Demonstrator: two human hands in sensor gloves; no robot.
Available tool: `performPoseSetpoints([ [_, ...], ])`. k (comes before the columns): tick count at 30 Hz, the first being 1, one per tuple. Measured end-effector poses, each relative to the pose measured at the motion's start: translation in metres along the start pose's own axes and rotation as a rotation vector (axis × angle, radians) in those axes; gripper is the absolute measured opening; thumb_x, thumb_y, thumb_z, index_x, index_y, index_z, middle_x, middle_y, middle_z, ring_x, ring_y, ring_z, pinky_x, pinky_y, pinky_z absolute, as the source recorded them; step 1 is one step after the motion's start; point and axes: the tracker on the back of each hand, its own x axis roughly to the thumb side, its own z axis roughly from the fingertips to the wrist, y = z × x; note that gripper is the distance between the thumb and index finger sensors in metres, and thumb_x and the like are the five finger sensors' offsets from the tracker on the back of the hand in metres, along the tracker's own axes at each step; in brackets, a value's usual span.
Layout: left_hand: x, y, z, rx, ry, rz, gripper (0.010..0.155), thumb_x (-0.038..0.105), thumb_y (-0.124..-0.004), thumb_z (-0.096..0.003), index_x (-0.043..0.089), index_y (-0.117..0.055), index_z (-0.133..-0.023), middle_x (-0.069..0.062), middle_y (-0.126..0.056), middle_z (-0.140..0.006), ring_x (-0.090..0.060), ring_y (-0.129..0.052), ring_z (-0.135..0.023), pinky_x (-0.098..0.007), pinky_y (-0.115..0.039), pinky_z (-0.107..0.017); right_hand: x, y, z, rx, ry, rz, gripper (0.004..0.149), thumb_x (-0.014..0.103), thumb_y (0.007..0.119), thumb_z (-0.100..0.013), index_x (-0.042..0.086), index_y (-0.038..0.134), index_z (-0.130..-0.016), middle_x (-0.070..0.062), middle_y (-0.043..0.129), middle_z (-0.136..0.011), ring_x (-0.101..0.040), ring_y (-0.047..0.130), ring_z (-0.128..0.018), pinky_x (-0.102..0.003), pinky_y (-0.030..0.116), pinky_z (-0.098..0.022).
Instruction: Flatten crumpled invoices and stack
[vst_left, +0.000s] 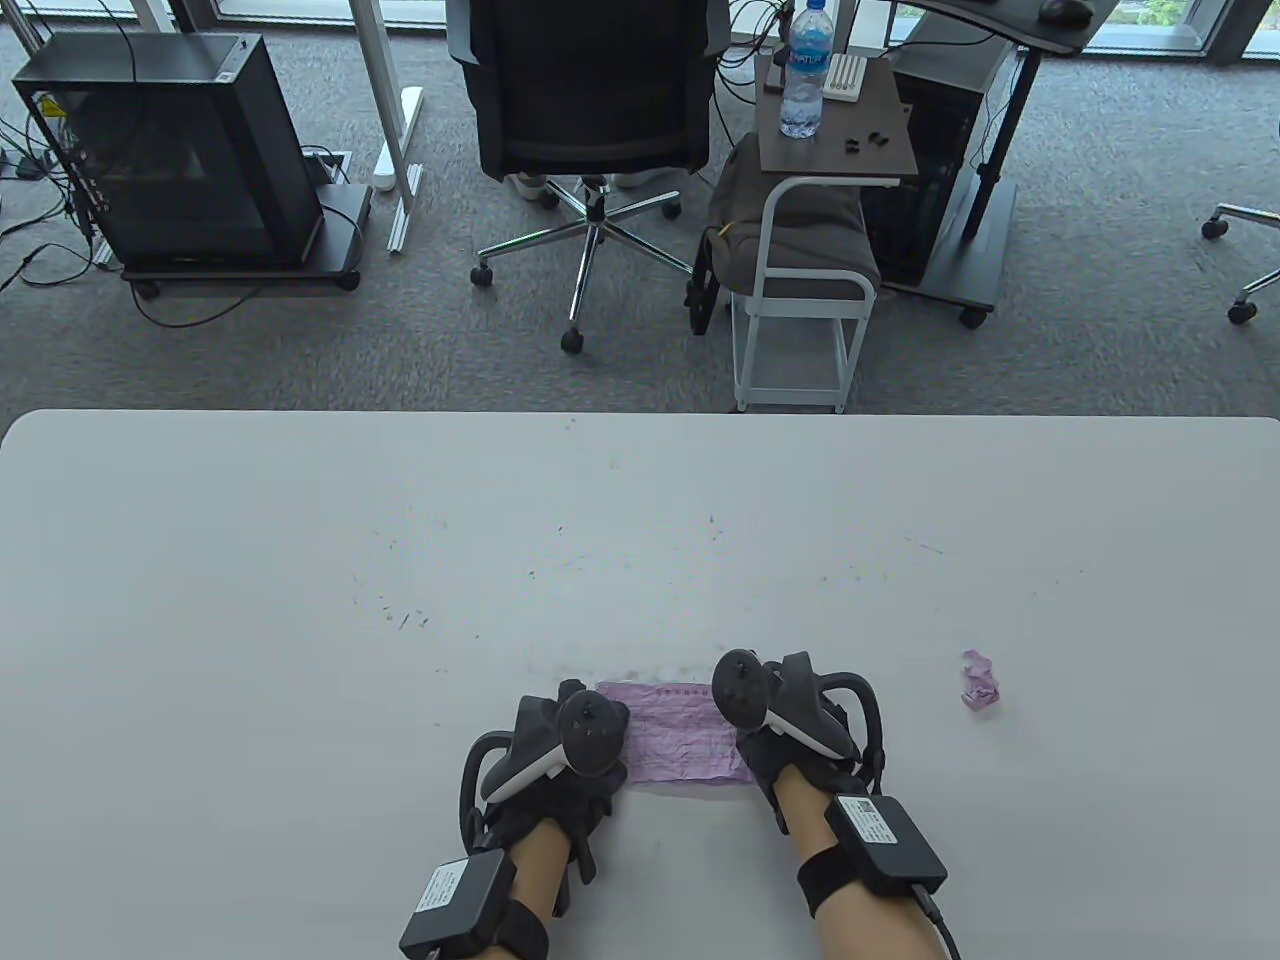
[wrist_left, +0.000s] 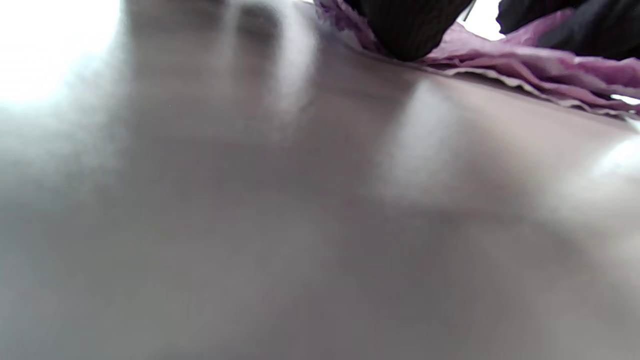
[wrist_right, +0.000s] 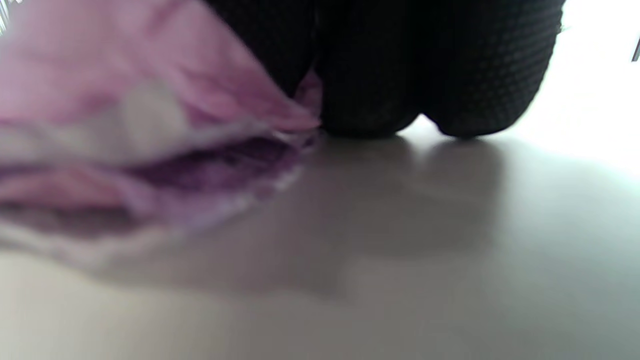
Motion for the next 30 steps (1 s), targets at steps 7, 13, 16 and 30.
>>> performPoseSetpoints([
  [7, -0.019, 0.012, 0.017, 0.025, -0.016, 0.131, 0.064, 0.035, -0.068, -0.06, 0.015, -0.038, -0.113, -0.02, -0.007, -0.108, -0.057, -0.027, -0.099, -0.065, -0.042, -0.068, -0.006, -0.011, 0.008, -0.022, 0.011, -0.013, 0.063, 0.03, 0.083, -0.048, 0.01, 0.052, -0.1, -0.023, 0.073, -0.091, -0.034, 0.089, -0.066, -0.049, 0.084, -0.044],
  [13, -0.004, 0.032, 0.06, 0.177, -0.037, -0.151, 0.067, 0.038, -0.073, -0.0578, 0.013, -0.043, -0.112, -0.021, -0.018, -0.11, -0.056, -0.035, -0.098, -0.063, -0.051, -0.066, -0.06, -0.033, 0.02, -0.095, 0.122, 0.043, 0.065, 0.035, 0.081, -0.049, 0.011, 0.049, -0.101, -0.031, 0.048, -0.102, -0.051, 0.06, -0.084, -0.055, 0.073, -0.053],
  [16, 0.007, 0.036, 0.084, 0.263, -0.089, -0.147, 0.07, 0.043, -0.073, -0.0576, 0.014, -0.042, -0.113, -0.021, -0.018, -0.111, -0.056, -0.034, -0.099, -0.064, -0.05, -0.066, -0.101, -0.035, 0.026, -0.08, 0.215, 0.083, 0.068, 0.036, 0.08, -0.05, 0.012, 0.045, -0.102, -0.033, 0.039, -0.103, -0.054, 0.052, -0.086, -0.058, 0.069, -0.056],
  [30, -0.005, 0.024, 0.103, 0.286, -0.118, 0.019, 0.07, 0.046, -0.069, -0.0585, 0.015, -0.038, -0.114, -0.021, -0.02, -0.111, -0.057, -0.026, -0.102, -0.07, -0.043, -0.067, -0.208, 0.005, 0.041, 0.107, 0.412, -0.05, 0.063, 0.035, 0.074, -0.053, 0.022, 0.04, -0.104, -0.033, 0.059, -0.097, -0.04, 0.076, -0.069, -0.045, 0.081, -0.044],
])
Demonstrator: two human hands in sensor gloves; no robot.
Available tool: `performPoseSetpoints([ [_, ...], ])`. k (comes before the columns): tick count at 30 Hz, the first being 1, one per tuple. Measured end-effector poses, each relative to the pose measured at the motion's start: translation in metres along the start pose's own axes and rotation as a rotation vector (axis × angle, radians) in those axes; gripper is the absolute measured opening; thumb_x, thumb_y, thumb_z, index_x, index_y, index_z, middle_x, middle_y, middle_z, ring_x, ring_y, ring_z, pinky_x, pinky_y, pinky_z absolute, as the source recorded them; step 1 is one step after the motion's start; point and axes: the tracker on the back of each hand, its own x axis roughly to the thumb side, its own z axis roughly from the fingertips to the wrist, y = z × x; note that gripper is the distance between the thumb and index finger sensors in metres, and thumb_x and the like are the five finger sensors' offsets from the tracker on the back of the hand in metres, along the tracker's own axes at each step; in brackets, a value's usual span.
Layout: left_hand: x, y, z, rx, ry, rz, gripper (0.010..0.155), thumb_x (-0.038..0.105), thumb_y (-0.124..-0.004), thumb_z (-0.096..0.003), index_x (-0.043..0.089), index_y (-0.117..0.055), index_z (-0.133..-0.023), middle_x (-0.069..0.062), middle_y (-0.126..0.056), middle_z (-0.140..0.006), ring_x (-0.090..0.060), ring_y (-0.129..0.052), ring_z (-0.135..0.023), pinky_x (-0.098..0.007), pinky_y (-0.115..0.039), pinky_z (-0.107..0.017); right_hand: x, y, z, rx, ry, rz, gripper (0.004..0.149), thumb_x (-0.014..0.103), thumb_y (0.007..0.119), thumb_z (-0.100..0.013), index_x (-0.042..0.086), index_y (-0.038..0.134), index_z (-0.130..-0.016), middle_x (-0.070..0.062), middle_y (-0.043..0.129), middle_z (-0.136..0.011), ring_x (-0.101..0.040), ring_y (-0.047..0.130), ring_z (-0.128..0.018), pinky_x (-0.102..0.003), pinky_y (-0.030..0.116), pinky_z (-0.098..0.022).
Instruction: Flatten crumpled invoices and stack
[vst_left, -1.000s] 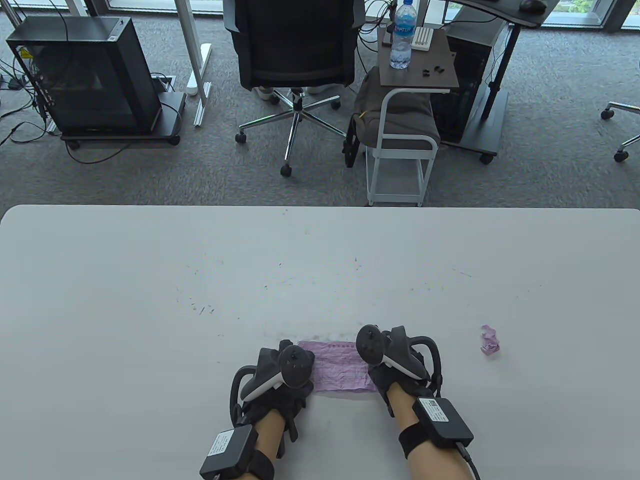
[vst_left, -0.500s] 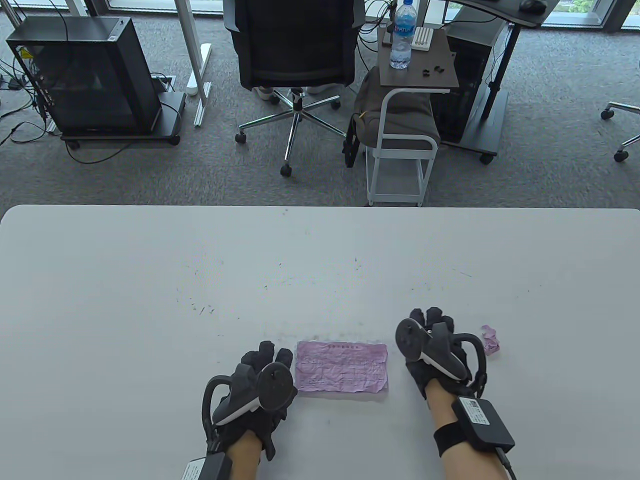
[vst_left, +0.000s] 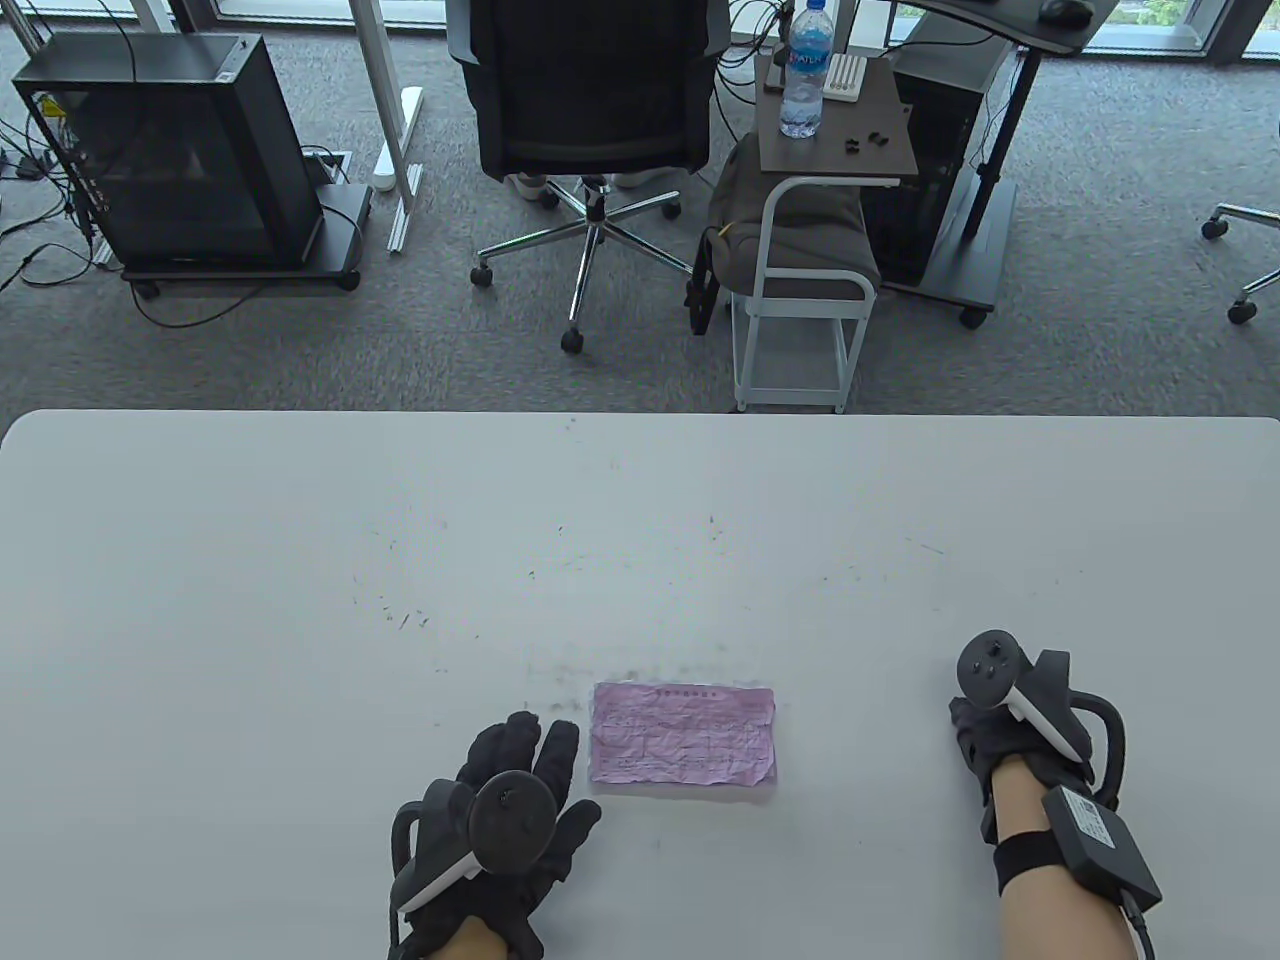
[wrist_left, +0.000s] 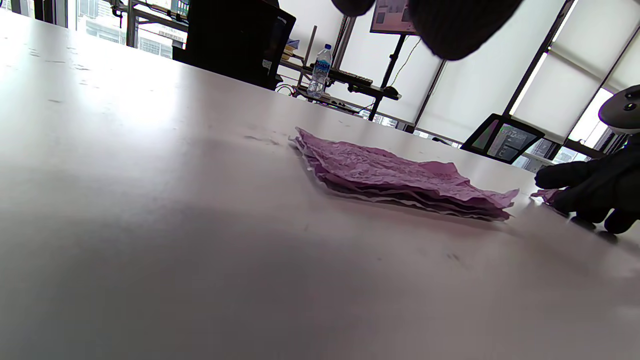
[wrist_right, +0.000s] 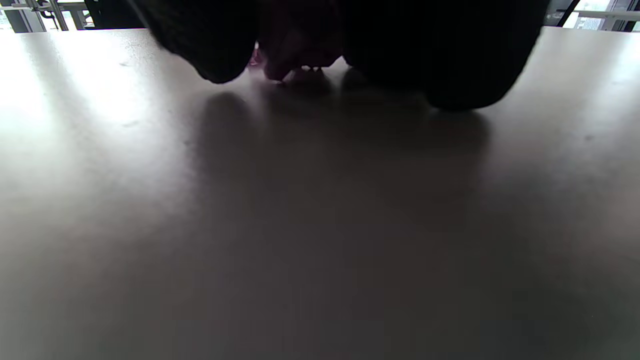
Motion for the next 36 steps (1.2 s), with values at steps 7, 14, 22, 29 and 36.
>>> performPoseSetpoints([
  [7, 0.003, 0.002, 0.002, 0.022, -0.037, 0.046, 0.069, 0.045, -0.07, -0.0584, 0.015, -0.041, -0.114, -0.022, -0.021, -0.111, -0.057, -0.03, -0.101, -0.069, -0.046, -0.067, 0.013, -0.016, 0.022, -0.068, -0.072, 0.002, 0.052, 0.025, 0.078, -0.05, 0.018, 0.058, -0.098, -0.025, 0.078, -0.086, -0.028, 0.09, -0.057, -0.041, 0.088, -0.036],
  [14, 0.002, -0.003, 0.0, -0.013, -0.098, 0.198, 0.071, 0.044, -0.07, -0.0588, 0.014, -0.035, -0.114, -0.023, -0.021, -0.111, -0.056, -0.034, -0.101, -0.067, -0.049, -0.067, 0.066, -0.066, 0.087, -0.257, -0.323, -0.406, 0.058, 0.03, 0.077, -0.051, 0.009, 0.052, -0.099, -0.025, 0.077, -0.088, -0.029, 0.092, -0.056, -0.041, 0.089, -0.034],
  [22, 0.013, -0.008, 0.0, -0.056, -0.207, 0.35, 0.076, 0.043, -0.07, -0.0592, 0.015, -0.023, -0.112, -0.024, -0.016, -0.109, -0.05, -0.055, -0.097, -0.06, -0.061, -0.066, 0.135, -0.076, 0.176, -0.183, -0.608, -0.804, 0.049, 0.023, 0.08, -0.051, 0.014, 0.065, -0.097, -0.032, 0.071, -0.091, -0.031, 0.091, -0.061, -0.04, 0.09, -0.039],
  [29, 0.02, -0.008, 0.0, -0.05, -0.293, 0.549, 0.076, 0.044, -0.069, -0.0599, 0.016, -0.021, -0.113, -0.024, -0.018, -0.11, -0.044, -0.068, -0.092, -0.055, -0.068, -0.063, 0.15, -0.036, 0.193, -0.071, -0.69, -0.851, 0.048, 0.024, 0.082, -0.051, 0.013, 0.07, -0.096, -0.033, 0.084, -0.081, -0.025, 0.1, -0.049, -0.035, 0.096, -0.03],
  [36, 0.038, -0.017, -0.003, -0.18, -0.354, 0.664, 0.077, 0.043, -0.069, -0.0602, 0.012, -0.023, -0.113, -0.03, -0.034, -0.109, -0.039, -0.083, -0.083, -0.05, -0.077, -0.056, 0.17, -0.028, 0.198, -0.022, -0.846, -0.756, 0.07, 0.019, 0.083, -0.049, 0.0, 0.04, -0.101, -0.031, 0.068, -0.092, -0.028, 0.092, -0.063, -0.04, 0.092, -0.043],
])
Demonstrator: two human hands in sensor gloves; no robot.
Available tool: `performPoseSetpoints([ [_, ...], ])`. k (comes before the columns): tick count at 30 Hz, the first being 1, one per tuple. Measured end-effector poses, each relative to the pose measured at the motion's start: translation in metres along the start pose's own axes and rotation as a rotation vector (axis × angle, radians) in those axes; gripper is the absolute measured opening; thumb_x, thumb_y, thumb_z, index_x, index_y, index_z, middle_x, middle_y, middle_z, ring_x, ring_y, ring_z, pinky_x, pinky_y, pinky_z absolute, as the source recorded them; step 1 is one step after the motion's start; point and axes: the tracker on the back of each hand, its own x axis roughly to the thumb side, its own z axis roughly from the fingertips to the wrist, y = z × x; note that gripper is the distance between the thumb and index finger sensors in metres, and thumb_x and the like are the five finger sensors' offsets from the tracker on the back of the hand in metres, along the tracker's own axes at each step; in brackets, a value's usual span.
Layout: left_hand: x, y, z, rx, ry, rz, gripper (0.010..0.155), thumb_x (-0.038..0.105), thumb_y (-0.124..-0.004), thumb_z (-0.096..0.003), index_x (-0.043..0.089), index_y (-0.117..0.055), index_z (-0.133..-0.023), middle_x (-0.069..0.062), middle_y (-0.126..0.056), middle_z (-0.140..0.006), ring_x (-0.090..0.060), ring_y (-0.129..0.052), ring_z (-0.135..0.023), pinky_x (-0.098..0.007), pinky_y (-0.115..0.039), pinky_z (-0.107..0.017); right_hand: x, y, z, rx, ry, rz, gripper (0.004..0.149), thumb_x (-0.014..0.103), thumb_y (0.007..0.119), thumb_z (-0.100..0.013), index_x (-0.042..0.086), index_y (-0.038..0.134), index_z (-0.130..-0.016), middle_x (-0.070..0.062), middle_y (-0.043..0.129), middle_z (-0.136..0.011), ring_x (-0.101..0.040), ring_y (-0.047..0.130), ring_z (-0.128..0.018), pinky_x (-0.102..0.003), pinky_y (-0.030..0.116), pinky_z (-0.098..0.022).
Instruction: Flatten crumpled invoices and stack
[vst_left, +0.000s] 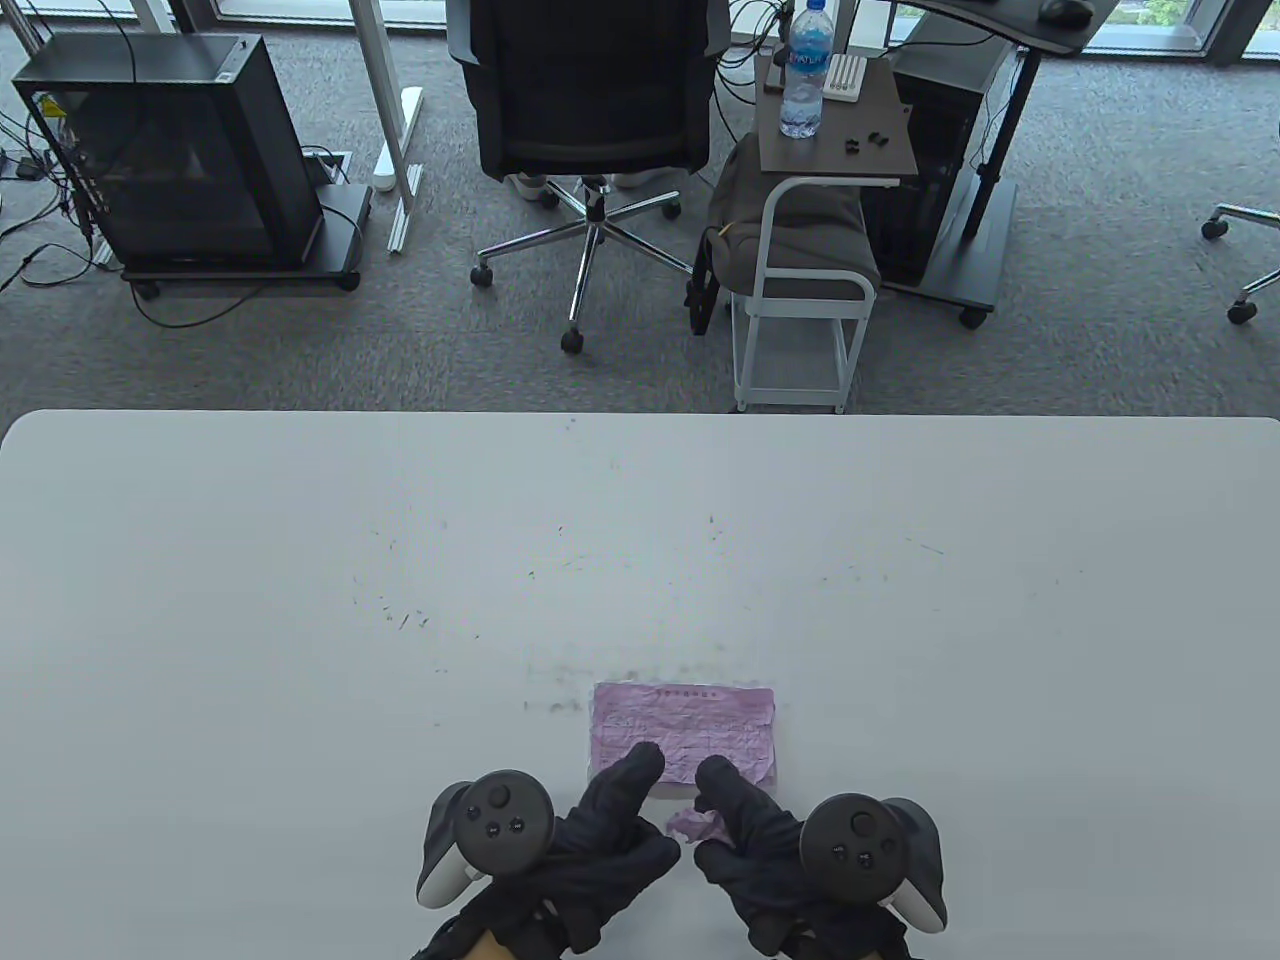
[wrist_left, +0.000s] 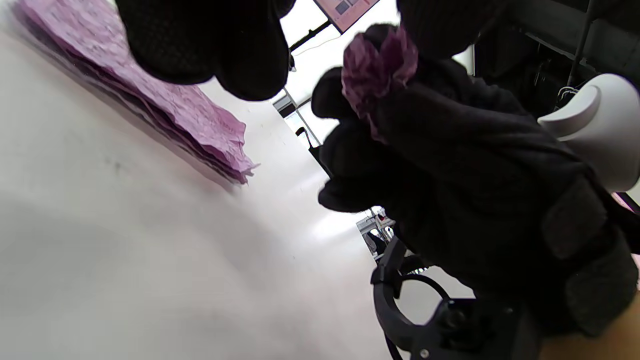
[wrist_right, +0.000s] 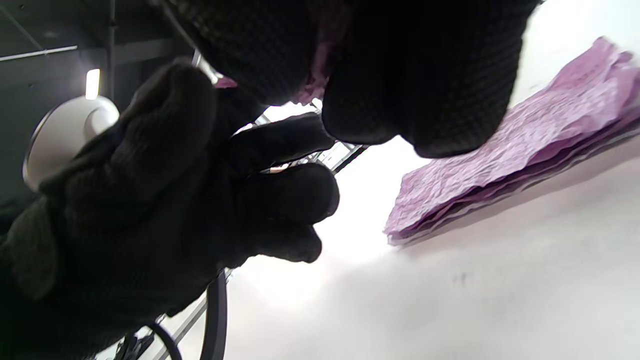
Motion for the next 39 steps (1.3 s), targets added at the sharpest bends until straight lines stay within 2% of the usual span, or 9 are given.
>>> performPoseSetpoints([
  [3, 0.0, -0.004, -0.002, -0.004, 0.019, 0.01, 0.072, 0.035, -0.071, -0.0596, 0.007, -0.031, -0.112, -0.029, -0.052, -0.104, -0.032, -0.092, -0.073, -0.047, -0.083, -0.051, 0.008, 0.004, 0.0, -0.033, -0.048, 0.037, 0.07, 0.015, 0.084, -0.046, 0.0, 0.042, -0.099, -0.031, 0.069, -0.092, -0.027, 0.094, -0.064, -0.037, 0.093, -0.044],
  [9, 0.002, 0.004, 0.002, 0.129, 0.0, -0.07, 0.052, 0.026, -0.075, -0.0575, 0.004, -0.063, -0.103, -0.016, -0.078, -0.09, -0.026, -0.099, -0.061, -0.049, -0.084, -0.05, 0.007, 0.004, -0.001, -0.021, -0.052, 0.03, 0.061, 0.017, 0.085, -0.047, 0.003, 0.054, -0.098, -0.032, 0.077, -0.086, -0.025, 0.099, -0.06, -0.033, 0.097, -0.04],
  [14, 0.004, 0.007, 0.004, 0.139, -0.006, -0.062, 0.047, 0.028, -0.074, -0.0578, 0.004, -0.07, -0.099, -0.015, -0.084, -0.084, -0.025, -0.102, -0.055, -0.05, -0.085, -0.047, 0.002, 0.0, 0.001, -0.043, -0.018, 0.012, 0.054, 0.024, 0.081, -0.05, 0.004, 0.06, -0.096, -0.027, 0.087, -0.077, -0.023, 0.1, -0.046, -0.036, 0.094, -0.028],
  [20, 0.0, 0.017, 0.012, 0.183, 0.014, -0.084, 0.046, 0.031, -0.07, -0.0594, 0.004, -0.072, -0.097, -0.018, -0.083, -0.085, -0.03, -0.101, -0.057, -0.053, -0.083, -0.048, -0.01, -0.009, 0.005, -0.119, 0.062, 0.034, 0.044, 0.019, 0.079, -0.05, 0.008, 0.068, -0.092, -0.021, 0.089, -0.073, -0.021, 0.099, -0.042, -0.036, 0.093, -0.026],
  [22, 0.0, 0.019, 0.013, 0.182, 0.014, -0.103, 0.046, 0.032, -0.07, -0.0595, 0.005, -0.074, -0.095, -0.019, -0.084, -0.084, -0.031, -0.101, -0.057, -0.054, -0.083, -0.048, -0.013, -0.011, 0.006, -0.109, 0.056, 0.007, 0.047, 0.025, 0.079, -0.051, 0.009, 0.066, -0.093, -0.021, 0.087, -0.077, -0.023, 0.098, -0.046, -0.037, 0.092, -0.028],
  [24, 0.0, 0.017, 0.011, 0.171, 0.016, -0.105, 0.045, 0.034, -0.07, -0.0594, 0.005, -0.076, -0.093, -0.019, -0.086, -0.082, -0.032, -0.102, -0.055, -0.055, -0.083, -0.047, -0.015, -0.011, 0.005, -0.089, 0.015, -0.072, 0.063, 0.043, 0.076, -0.052, 0.008, 0.055, -0.1, -0.027, 0.074, -0.091, -0.031, 0.093, -0.057, -0.043, 0.089, -0.036],
  [26, 0.001, 0.013, 0.008, 0.141, 0.011, -0.1, 0.045, 0.033, -0.07, -0.0594, 0.005, -0.077, -0.093, -0.019, -0.086, -0.082, -0.032, -0.102, -0.055, -0.055, -0.082, -0.047, -0.015, -0.008, 0.004, -0.064, -0.008, -0.156, 0.07, 0.048, 0.073, -0.052, 0.007, 0.047, -0.102, -0.031, 0.065, -0.097, -0.036, 0.09, -0.063, -0.047, 0.086, -0.04],
  [31, 0.007, 0.008, 0.004, 0.096, -0.026, -0.118, 0.045, 0.026, -0.072, -0.0579, 0.006, -0.072, -0.097, -0.02, -0.081, -0.088, -0.032, -0.1, -0.062, -0.057, -0.08, -0.052, -0.01, -0.003, 0.0, -0.07, -0.029, -0.024, 0.044, 0.029, 0.076, -0.052, 0.009, 0.069, -0.092, -0.024, 0.087, -0.079, -0.027, 0.098, -0.05, -0.041, 0.091, -0.032],
  [39, 0.007, 0.012, 0.005, 0.167, -0.018, -0.166, 0.044, 0.025, -0.078, -0.056, 0.006, -0.074, -0.096, -0.016, -0.086, -0.082, -0.028, -0.103, -0.055, -0.055, -0.081, -0.051, -0.016, -0.012, 0.005, -0.199, 0.039, -0.062, 0.041, 0.026, 0.076, -0.05, 0.008, 0.073, -0.087, -0.023, 0.092, -0.072, -0.025, 0.1, -0.042, -0.039, 0.093, -0.026],
])
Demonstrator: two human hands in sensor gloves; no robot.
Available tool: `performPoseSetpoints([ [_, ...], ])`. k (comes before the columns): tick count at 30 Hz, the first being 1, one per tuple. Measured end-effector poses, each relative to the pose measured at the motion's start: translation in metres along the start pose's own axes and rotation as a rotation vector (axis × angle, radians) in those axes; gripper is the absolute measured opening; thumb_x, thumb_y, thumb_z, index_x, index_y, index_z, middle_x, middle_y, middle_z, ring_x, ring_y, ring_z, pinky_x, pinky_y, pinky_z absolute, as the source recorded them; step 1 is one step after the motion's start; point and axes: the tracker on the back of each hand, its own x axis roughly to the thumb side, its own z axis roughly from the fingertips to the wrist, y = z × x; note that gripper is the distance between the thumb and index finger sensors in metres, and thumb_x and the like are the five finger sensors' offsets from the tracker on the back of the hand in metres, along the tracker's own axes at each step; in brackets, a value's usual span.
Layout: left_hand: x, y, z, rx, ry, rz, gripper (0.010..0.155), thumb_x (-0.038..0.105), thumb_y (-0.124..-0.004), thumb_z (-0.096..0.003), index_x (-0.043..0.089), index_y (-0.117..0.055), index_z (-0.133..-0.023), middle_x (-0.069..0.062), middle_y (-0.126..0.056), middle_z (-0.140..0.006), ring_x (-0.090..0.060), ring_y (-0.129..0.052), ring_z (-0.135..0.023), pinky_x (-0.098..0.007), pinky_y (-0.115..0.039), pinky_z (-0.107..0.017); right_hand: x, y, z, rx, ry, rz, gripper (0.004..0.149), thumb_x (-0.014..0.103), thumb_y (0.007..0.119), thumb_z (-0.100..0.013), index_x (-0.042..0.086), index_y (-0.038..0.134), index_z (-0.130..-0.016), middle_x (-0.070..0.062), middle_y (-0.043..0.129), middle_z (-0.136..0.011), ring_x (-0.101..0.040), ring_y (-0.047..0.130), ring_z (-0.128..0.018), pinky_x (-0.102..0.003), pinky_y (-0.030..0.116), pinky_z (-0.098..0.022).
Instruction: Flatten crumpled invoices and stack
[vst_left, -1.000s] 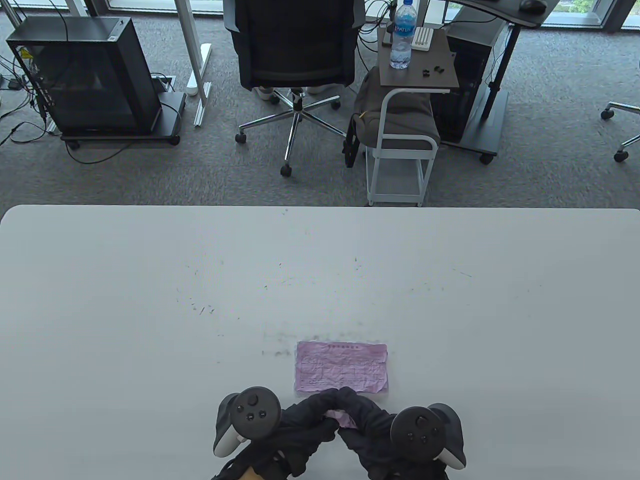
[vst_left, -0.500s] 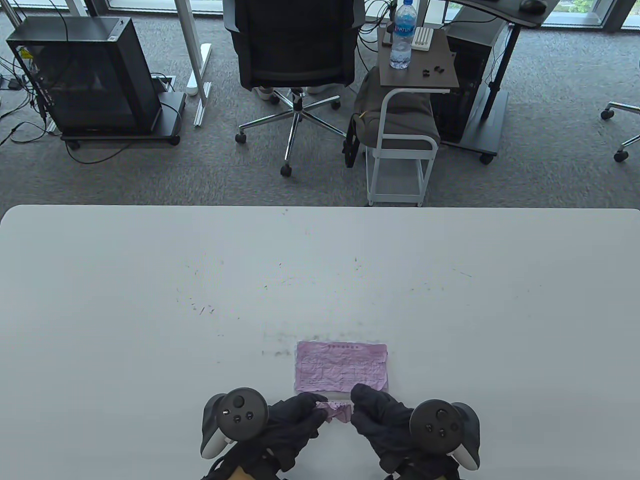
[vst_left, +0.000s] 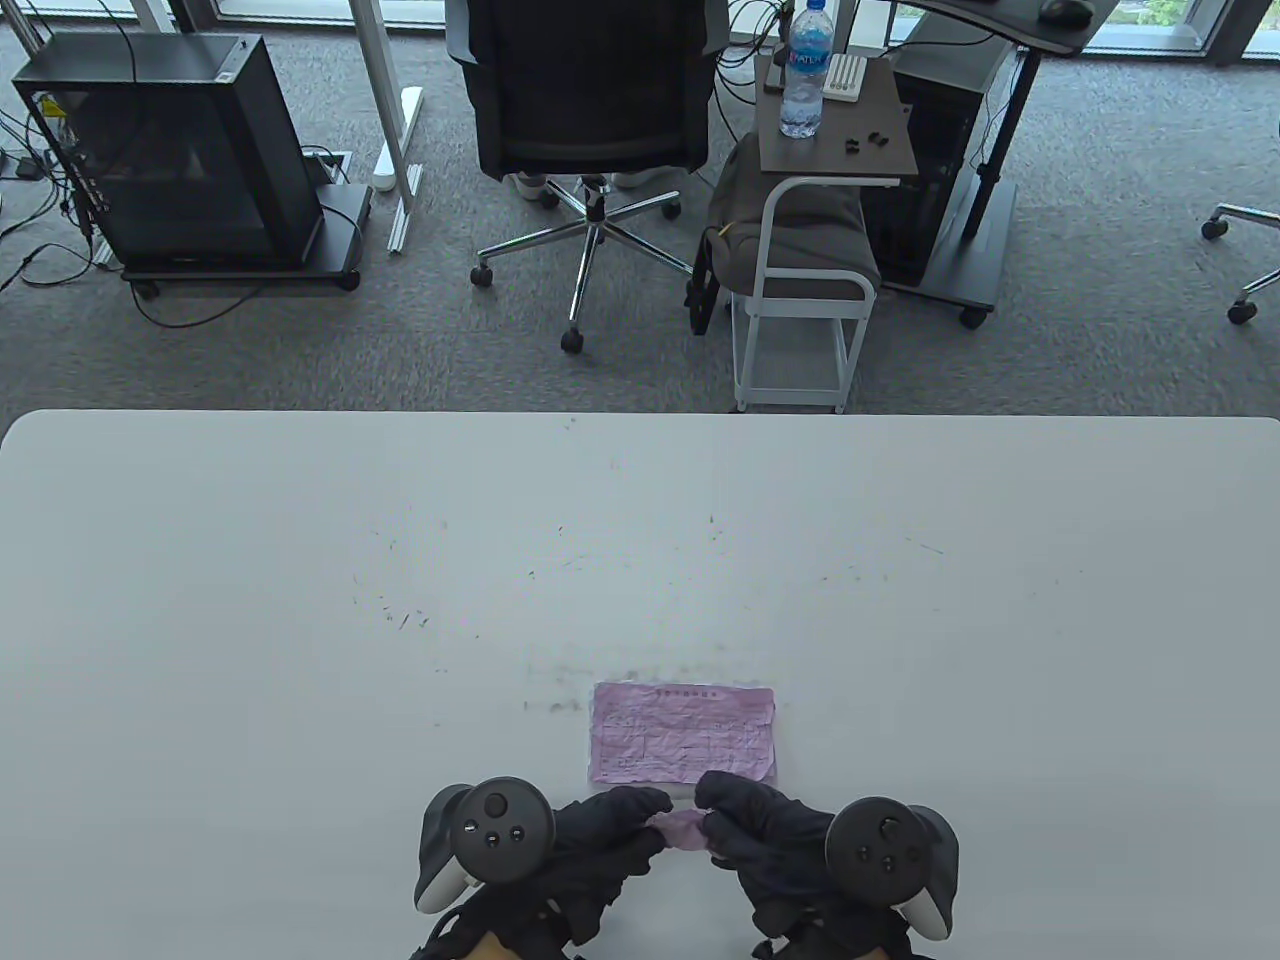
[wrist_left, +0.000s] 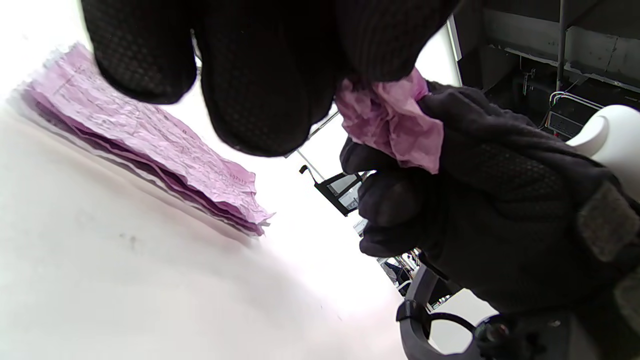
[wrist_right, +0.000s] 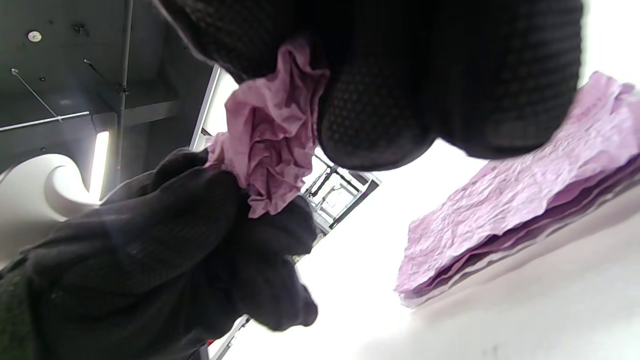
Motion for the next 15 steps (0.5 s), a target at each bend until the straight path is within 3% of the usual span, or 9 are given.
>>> performPoseSetpoints([
  [6, 0.001, 0.006, 0.004, 0.067, -0.012, -0.078, 0.043, 0.027, -0.077, -0.0563, 0.007, -0.076, -0.094, -0.016, -0.087, -0.082, -0.028, -0.103, -0.054, -0.055, -0.081, -0.051, -0.001, -0.003, 0.001, -0.037, 0.062, 0.034, 0.042, 0.023, 0.077, -0.05, 0.005, 0.071, -0.088, -0.021, 0.094, -0.066, -0.021, 0.1, -0.036, -0.037, 0.092, -0.023],
  [10, -0.003, 0.013, 0.008, 0.115, 0.008, -0.038, 0.043, 0.029, -0.074, -0.0578, 0.008, -0.074, -0.096, -0.017, -0.084, -0.085, -0.03, -0.101, -0.058, -0.056, -0.08, -0.052, -0.008, -0.01, 0.002, -0.08, 0.104, 0.057, 0.046, 0.02, 0.079, -0.049, 0.006, 0.067, -0.091, -0.021, 0.09, -0.072, -0.025, 0.099, -0.043, -0.039, 0.092, -0.028],
  [15, -0.005, 0.004, 0.005, 0.03, 0.008, 0.144, 0.076, 0.049, -0.071, -0.057, 0.006, -0.04, -0.112, -0.026, -0.061, -0.102, -0.039, -0.09, -0.077, -0.059, -0.074, -0.058, 0.003, -0.002, 0.001, -0.008, -0.029, 0.055, 0.051, 0.017, 0.082, -0.047, 0.008, 0.064, -0.093, -0.021, 0.084, -0.08, -0.027, 0.095, -0.052, -0.045, 0.09, -0.037],
])
